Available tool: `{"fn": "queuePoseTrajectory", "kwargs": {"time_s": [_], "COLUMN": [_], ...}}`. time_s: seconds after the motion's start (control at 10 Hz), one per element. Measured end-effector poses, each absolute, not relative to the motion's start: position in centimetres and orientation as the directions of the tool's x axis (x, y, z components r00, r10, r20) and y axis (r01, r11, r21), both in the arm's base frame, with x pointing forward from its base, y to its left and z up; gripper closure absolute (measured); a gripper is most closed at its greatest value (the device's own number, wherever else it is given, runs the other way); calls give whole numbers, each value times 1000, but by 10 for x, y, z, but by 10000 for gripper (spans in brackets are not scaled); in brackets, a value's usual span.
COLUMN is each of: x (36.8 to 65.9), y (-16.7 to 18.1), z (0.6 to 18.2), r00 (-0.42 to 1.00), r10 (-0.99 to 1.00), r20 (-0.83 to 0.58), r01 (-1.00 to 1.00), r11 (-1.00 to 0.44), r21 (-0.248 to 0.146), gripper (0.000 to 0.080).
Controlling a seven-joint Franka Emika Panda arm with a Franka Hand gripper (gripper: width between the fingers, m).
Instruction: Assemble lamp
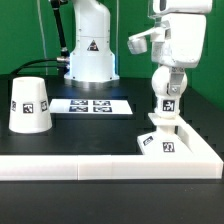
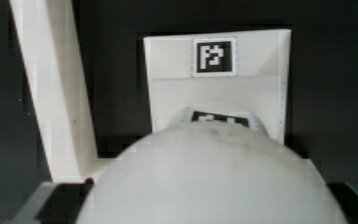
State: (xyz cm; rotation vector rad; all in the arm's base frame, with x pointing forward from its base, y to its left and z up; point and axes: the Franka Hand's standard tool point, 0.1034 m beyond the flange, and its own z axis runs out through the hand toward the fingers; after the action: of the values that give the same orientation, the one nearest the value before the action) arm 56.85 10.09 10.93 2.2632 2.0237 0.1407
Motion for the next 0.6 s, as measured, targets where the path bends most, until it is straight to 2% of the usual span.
{"fn": "queuePoseTrajectory", "kwargs": {"time_s": [0.2,0.4,0.6], "x": [567,565,566], "y": [101,104,105], "z": [109,109,109], "r00": [312,563,712], "r10": [949,822,693], "r20": [42,86,110], "r01": [937,811,685], "r11": [-315,-570,-721], "r21": [150,132,106], "gripper": [225,225,225]}}
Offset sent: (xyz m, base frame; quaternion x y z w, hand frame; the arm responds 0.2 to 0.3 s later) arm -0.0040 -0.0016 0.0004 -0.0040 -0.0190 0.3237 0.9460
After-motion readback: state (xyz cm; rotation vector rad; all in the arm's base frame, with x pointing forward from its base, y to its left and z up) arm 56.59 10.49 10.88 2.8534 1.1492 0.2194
